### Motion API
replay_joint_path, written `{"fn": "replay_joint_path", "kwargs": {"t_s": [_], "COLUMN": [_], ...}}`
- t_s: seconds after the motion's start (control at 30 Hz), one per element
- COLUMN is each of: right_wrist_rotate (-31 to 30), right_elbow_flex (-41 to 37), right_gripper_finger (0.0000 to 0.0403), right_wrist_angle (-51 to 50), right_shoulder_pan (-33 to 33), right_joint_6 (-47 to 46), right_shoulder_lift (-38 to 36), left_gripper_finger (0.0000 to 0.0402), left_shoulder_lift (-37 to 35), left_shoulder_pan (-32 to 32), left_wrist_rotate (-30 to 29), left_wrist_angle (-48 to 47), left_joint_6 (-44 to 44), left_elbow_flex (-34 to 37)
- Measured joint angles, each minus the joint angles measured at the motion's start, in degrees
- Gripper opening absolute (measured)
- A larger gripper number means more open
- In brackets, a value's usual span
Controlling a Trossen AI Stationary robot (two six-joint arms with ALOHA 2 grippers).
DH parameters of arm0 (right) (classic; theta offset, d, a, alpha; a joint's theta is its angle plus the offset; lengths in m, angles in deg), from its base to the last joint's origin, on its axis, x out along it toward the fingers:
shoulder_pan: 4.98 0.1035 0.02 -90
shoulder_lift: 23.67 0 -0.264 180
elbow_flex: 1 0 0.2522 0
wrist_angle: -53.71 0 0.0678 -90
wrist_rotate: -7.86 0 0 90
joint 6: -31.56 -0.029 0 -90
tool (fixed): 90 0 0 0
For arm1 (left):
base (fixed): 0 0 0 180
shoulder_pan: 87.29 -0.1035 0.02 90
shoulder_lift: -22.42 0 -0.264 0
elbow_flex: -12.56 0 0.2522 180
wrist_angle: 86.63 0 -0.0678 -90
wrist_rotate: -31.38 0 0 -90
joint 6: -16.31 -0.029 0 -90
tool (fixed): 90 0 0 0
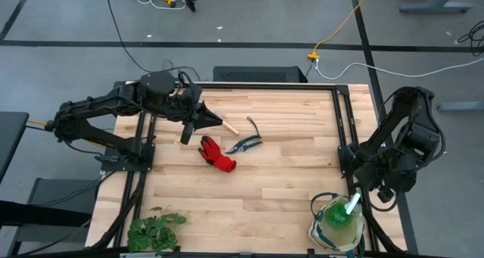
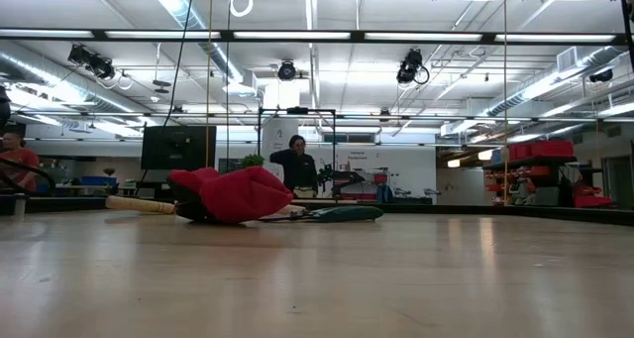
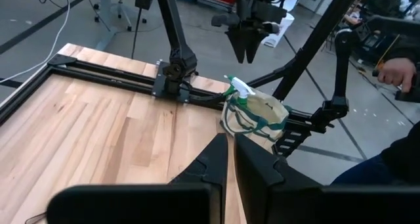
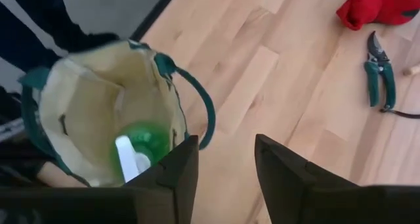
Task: Pick & Place Garden tools in Gardening bag
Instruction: Put the trowel into the gardening bag
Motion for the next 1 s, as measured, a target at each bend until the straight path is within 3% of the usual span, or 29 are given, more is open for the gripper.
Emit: {"fn": "replay_joint_path", "kwargs": {"t_s": [0.33, 1.0], "right_wrist_rotate": [1.2, -1.7], "right_elbow_flex": [0.0, 0.1], "right_gripper_finger": [0.0149, 0.0149], "right_wrist_angle": [4.8, 26.6], "right_shoulder_pan": [-6.3, -20.1], "right_joint_6": [1.0, 14.2], "right_shoulder_lift": [-4.7, -13.8], "left_gripper_finger": [0.0030, 0.0030], "left_shoulder_lift": [0.0, 0.0], "left_shoulder_pan": [0.0, 0.0], "left_wrist_rotate": [0.0, 0.0], "left_wrist_angle": [0.0, 0.0], "left_joint_6": [0.0, 0.0], "left_elbow_flex": [0.0, 0.0]}}
